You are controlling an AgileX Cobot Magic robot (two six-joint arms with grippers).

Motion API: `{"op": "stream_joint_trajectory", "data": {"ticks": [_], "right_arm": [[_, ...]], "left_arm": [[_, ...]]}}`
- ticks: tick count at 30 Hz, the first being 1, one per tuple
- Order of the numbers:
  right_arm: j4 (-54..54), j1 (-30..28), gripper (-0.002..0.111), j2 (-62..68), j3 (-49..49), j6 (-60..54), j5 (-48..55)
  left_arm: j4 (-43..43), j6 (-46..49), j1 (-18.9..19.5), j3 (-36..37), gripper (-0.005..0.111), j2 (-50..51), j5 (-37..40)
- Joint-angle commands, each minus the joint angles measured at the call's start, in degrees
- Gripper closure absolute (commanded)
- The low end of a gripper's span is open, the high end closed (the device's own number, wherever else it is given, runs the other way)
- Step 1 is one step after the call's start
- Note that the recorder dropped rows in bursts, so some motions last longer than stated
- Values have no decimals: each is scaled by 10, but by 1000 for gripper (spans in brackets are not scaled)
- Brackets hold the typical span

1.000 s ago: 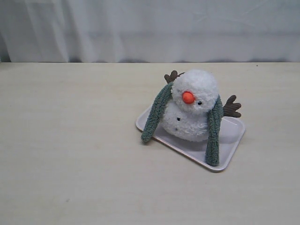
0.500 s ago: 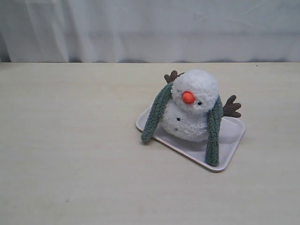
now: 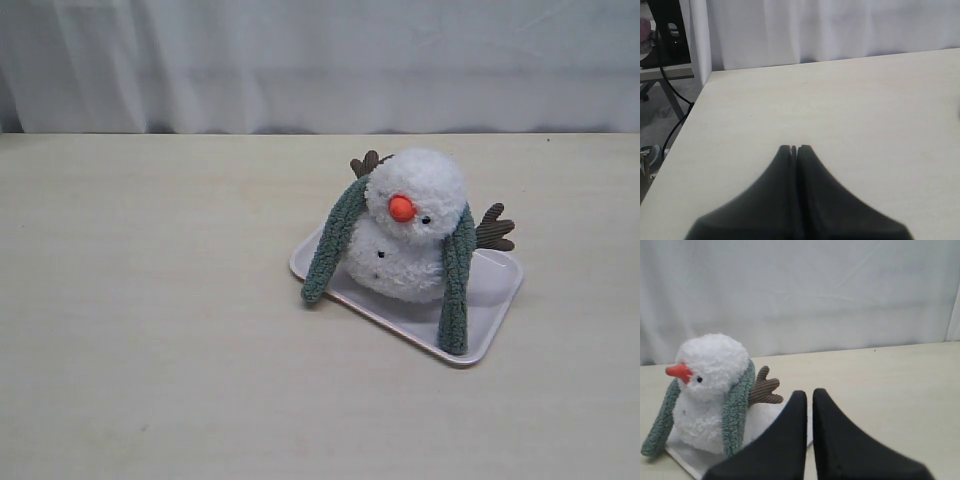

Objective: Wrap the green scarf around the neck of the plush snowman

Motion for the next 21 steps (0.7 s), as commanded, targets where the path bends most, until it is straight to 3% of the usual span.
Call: {"op": "stream_joint_trajectory", "data": {"ticks": [1, 7, 21], "right_arm": [[0, -20, 104, -2, 2, -30, 35], [-2, -33, 104, -2, 2, -66, 94], [0, -33, 104, -2, 2, -67, 99]], "left_arm": [[0, -3, 2, 2, 107, -2, -9], [0, -3, 2, 2, 107, -2, -9], [0, -3, 2, 2, 107, -2, -9]]}}
